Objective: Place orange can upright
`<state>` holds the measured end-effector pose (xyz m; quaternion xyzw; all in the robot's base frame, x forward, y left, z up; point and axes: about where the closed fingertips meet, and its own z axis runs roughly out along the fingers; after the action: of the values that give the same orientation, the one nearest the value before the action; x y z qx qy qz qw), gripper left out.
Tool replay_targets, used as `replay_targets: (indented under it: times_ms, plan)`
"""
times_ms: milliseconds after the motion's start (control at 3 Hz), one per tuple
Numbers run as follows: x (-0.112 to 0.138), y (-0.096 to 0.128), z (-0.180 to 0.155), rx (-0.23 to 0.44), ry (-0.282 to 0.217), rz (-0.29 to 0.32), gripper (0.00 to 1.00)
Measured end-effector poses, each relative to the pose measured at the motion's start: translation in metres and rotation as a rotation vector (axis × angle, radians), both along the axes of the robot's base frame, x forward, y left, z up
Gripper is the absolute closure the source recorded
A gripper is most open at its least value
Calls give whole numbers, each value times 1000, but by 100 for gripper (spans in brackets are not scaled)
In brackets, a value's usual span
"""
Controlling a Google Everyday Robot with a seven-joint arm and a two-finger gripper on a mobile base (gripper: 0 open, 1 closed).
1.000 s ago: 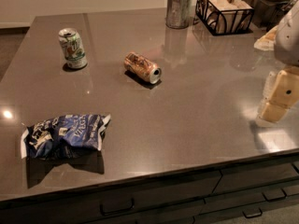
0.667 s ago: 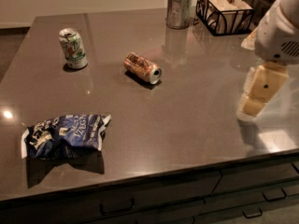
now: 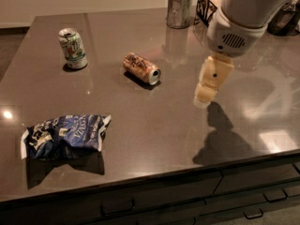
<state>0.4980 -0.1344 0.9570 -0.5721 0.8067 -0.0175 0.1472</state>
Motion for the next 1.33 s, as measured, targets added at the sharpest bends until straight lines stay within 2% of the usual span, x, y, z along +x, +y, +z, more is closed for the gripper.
replay_targets:
  times_ms: [333, 667, 1000, 1333]
  plan:
    - [38, 22, -13, 11, 14, -79, 0]
    - [76, 43, -31, 35, 41, -205, 0]
    - [106, 60, -44, 60, 59, -294, 0]
    - [125, 86, -56, 76, 78, -318, 0]
